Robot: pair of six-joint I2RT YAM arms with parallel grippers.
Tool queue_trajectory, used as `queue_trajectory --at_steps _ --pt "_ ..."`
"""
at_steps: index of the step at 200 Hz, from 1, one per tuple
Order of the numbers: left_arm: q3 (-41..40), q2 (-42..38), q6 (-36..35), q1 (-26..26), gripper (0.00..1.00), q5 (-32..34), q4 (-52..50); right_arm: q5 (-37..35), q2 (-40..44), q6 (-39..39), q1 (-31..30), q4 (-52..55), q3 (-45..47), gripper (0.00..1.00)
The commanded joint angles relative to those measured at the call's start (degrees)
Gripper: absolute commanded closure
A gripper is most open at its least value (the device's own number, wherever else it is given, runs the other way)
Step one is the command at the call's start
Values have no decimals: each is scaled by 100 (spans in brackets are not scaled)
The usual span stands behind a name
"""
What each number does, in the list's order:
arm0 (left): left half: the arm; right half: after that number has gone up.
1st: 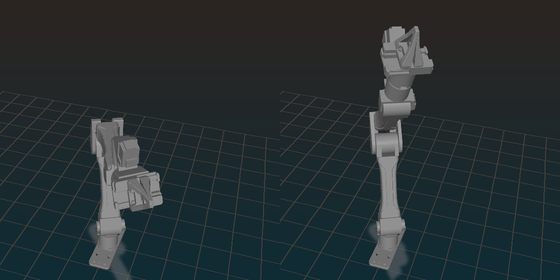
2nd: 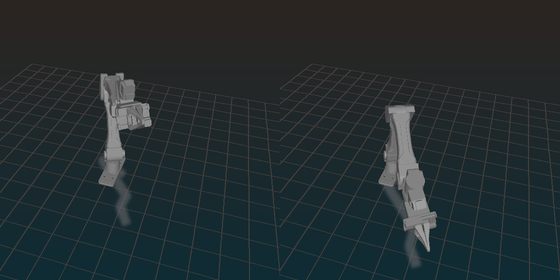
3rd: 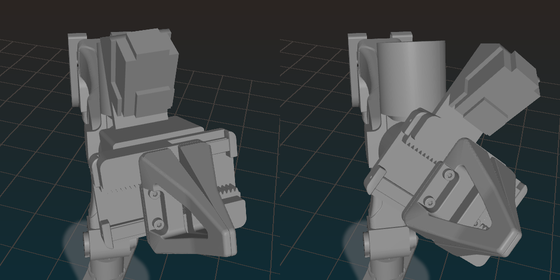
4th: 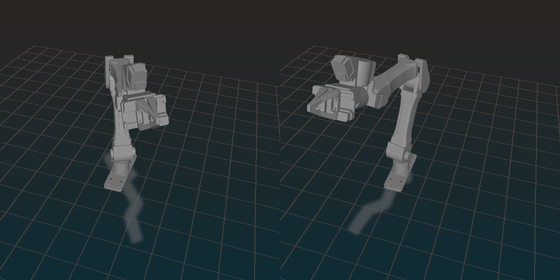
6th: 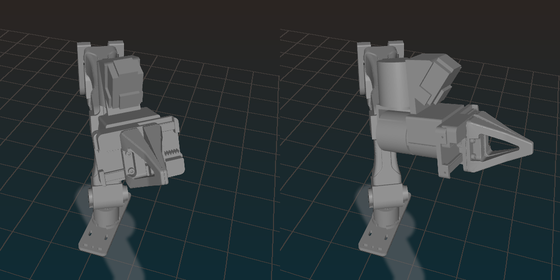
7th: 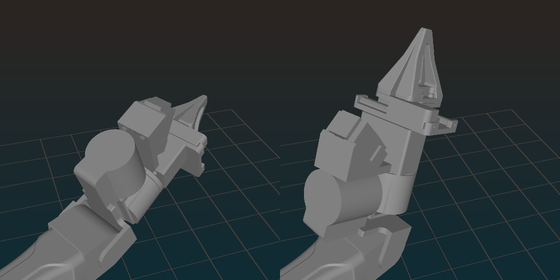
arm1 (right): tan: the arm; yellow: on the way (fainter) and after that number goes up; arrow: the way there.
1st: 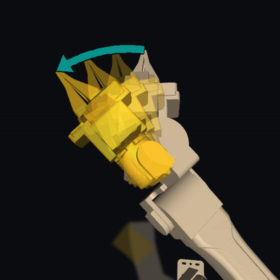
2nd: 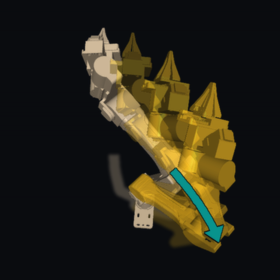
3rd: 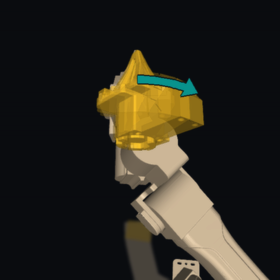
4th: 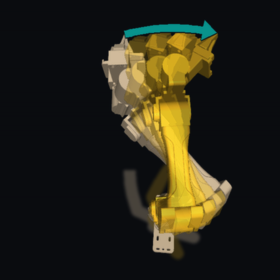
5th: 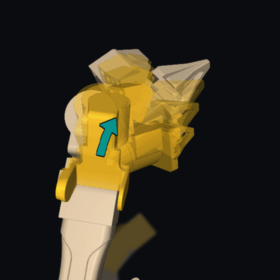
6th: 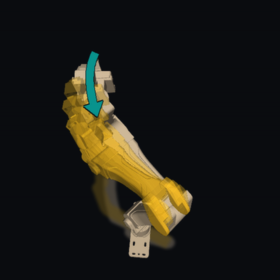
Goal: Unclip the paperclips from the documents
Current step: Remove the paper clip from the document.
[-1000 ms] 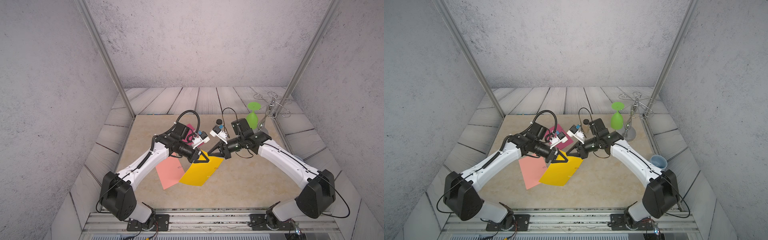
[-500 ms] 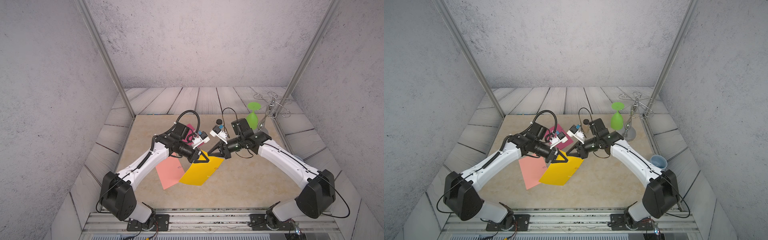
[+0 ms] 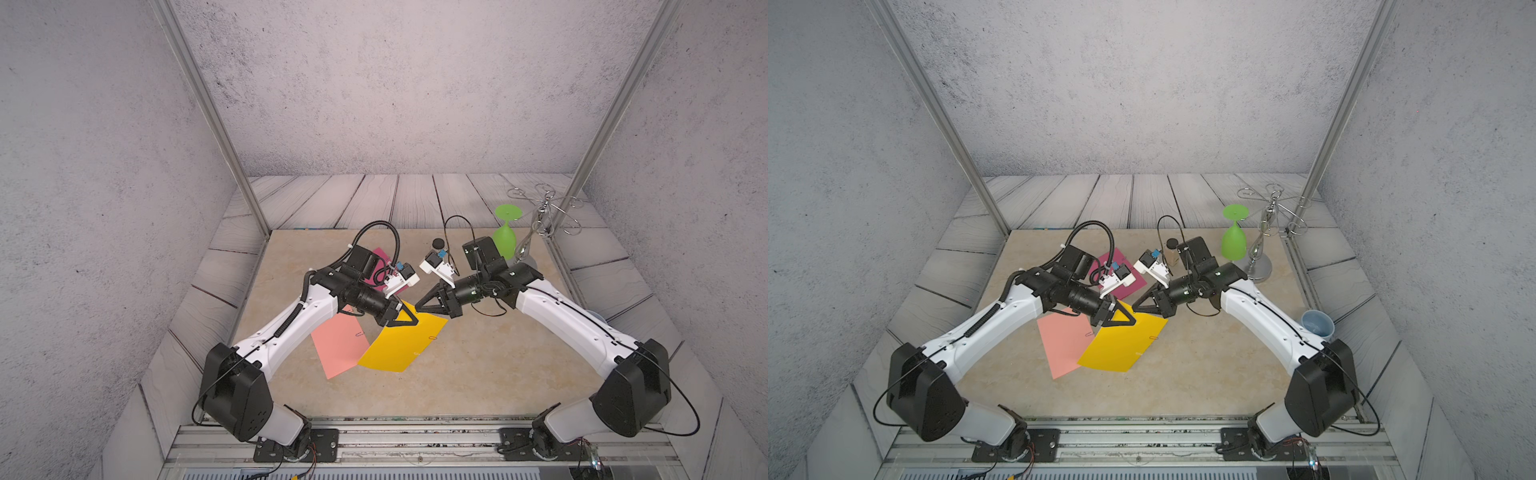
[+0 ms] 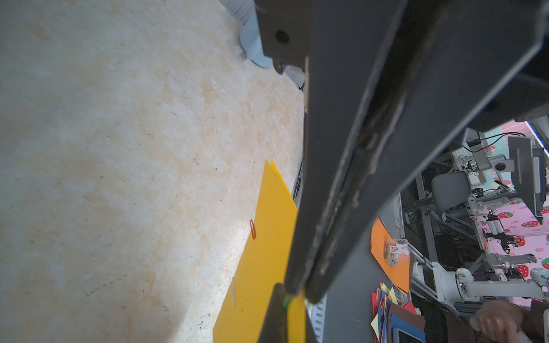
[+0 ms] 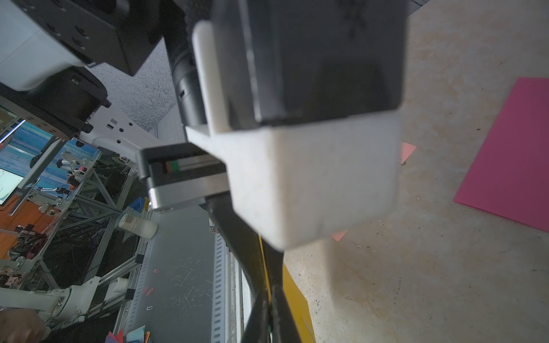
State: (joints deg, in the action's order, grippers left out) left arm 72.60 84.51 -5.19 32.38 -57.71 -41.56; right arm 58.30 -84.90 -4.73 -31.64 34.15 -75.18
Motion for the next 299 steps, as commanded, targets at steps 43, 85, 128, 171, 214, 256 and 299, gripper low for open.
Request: queue_trajectory --at_steps 43,85,128,171,214,256,299 --pt "-70 -66 -213 32 100 -82 -115 -73 168 -72 72 159 -22 93" --pt "-136 -86 -211 40 100 -38 -114 -90 184 -46 110 122 -21 93" --pt "-123 -101 -216 43 100 -3 -114 -19 156 -35 112 116 -14 95" --pt "-129 -75 -218 48 100 5 -115 -28 158 -47 113 142 3 100" --pt "-183 -67 -203 57 100 6 -124 -126 176 -37 132 126 -18 100" --pt "-229 -59 -211 74 100 43 -142 -117 167 12 158 75 -39 100" --pt "-240 -41 -234 84 100 76 -155 -131 185 24 184 74 -45 100"
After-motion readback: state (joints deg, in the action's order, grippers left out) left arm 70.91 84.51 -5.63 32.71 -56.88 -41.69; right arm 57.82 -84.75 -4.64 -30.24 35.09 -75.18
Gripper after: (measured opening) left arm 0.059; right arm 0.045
